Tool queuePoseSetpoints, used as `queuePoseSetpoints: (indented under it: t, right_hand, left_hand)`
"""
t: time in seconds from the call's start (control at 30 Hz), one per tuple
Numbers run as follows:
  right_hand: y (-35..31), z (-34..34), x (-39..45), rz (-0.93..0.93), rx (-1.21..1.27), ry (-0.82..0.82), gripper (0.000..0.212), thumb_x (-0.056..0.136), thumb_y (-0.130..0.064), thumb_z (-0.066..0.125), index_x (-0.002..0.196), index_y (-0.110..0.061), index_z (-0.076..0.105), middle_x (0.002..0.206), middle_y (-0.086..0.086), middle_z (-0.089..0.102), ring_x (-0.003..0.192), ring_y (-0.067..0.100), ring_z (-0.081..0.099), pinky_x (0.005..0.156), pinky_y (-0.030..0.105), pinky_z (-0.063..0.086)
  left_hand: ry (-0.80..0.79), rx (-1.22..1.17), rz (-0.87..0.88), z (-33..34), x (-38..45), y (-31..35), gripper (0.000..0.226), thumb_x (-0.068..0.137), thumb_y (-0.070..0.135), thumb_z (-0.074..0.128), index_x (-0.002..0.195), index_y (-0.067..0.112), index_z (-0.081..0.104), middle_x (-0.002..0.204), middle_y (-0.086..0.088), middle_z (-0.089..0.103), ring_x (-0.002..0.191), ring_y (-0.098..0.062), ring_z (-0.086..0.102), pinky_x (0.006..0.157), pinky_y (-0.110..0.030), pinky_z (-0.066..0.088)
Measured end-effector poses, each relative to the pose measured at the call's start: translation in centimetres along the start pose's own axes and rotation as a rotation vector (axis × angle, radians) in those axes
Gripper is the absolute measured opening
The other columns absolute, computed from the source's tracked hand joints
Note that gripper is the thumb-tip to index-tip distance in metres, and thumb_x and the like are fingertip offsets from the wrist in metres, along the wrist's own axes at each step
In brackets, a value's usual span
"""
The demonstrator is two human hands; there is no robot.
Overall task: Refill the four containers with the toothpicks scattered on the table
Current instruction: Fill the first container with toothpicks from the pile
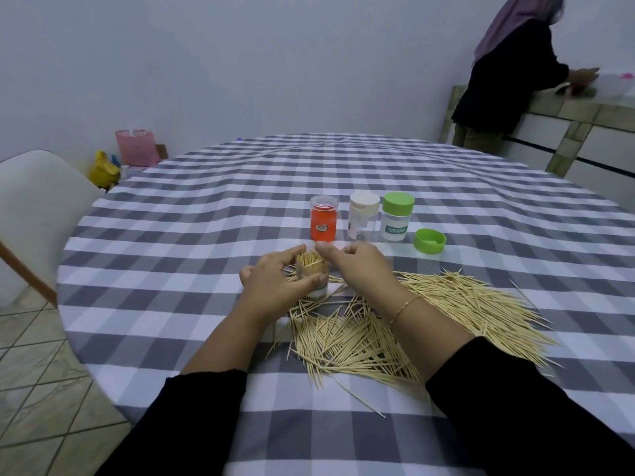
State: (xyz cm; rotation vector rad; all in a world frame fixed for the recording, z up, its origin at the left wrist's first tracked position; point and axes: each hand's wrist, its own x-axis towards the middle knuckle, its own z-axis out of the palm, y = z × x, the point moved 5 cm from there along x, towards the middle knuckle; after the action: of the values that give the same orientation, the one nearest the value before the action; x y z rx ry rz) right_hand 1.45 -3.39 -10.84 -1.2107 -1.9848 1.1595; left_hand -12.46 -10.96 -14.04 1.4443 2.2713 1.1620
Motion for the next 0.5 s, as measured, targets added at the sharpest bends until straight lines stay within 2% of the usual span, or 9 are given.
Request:
queuePoseSetpoints:
  t: [0.07, 0.17, 0.3, 0.4, 0.5]
  right_hand:
    - [-0.2, 0.1, 0.1, 0.002, 0.015, 0.008, 0.043, 0.087, -0.046, 0.062, 0.059, -0.020, 0.043, 0.055, -0.008, 0.044, 0.051, 0.009, 0.043, 0.052, 0.026, 0.033]
    - [-0.5, -0.1, 0.5, -0.011, 0.040, 0.080, 0.033, 0.087, -0.040, 0.063, 0.068, -0.019, 0.047, 0.063, -0.007, 0.050, 0.059, 0.009, 0.047, 0.055, 0.026, 0.036]
    - [-1.1, -0.5, 0.8, -0.139, -0.046, 0.191, 0.020, 0.086, -0.038, 0.066, 0.088, -0.019, 0.061, 0.077, -0.004, 0.059, 0.075, 0.014, 0.055, 0.067, 0.032, 0.046]
    - [-1.7, -0.5, 0.3, -0.279, -0.243, 0.227, 0.032, 0.088, -0.039, 0.061, 0.117, -0.027, 0.064, 0.104, -0.001, 0.065, 0.101, 0.019, 0.055, 0.086, 0.040, 0.047]
    - [-1.9, -0.1, -0.1, -0.381, -0.424, 0.240, 0.037, 0.093, -0.039, 0.054, 0.130, -0.033, 0.056, 0.116, -0.002, 0.061, 0.111, 0.019, 0.049, 0.093, 0.038, 0.039]
  left_hand:
    - [0.006, 0.004, 0.007, 0.0, -0.1, 0.1, 0.069, 0.074, 0.063, 0.068, 0.136, 0.042, 0.049, 0.136, 0.005, 0.054, 0.134, -0.017, 0.034, 0.096, -0.033, 0.016]
    - [0.010, -0.004, 0.011, -0.1, -0.2, 0.2, 0.069, 0.074, 0.062, 0.069, 0.136, 0.040, 0.049, 0.136, 0.006, 0.054, 0.133, -0.015, 0.034, 0.094, -0.030, 0.015]
    - [0.012, 0.001, 0.014, -0.2, -0.3, 0.5, 0.068, 0.074, 0.060, 0.070, 0.136, 0.040, 0.050, 0.136, 0.005, 0.053, 0.133, -0.015, 0.034, 0.095, -0.030, 0.015]
    - [0.013, 0.001, 0.024, -0.2, -0.2, 0.4, 0.068, 0.074, 0.061, 0.070, 0.135, 0.040, 0.050, 0.135, 0.006, 0.055, 0.132, -0.014, 0.036, 0.095, -0.031, 0.015]
    - [0.008, 0.002, 0.018, -0.1, 0.0, 0.2, 0.068, 0.073, 0.062, 0.070, 0.135, 0.041, 0.050, 0.136, 0.007, 0.054, 0.132, -0.014, 0.036, 0.095, -0.031, 0.015]
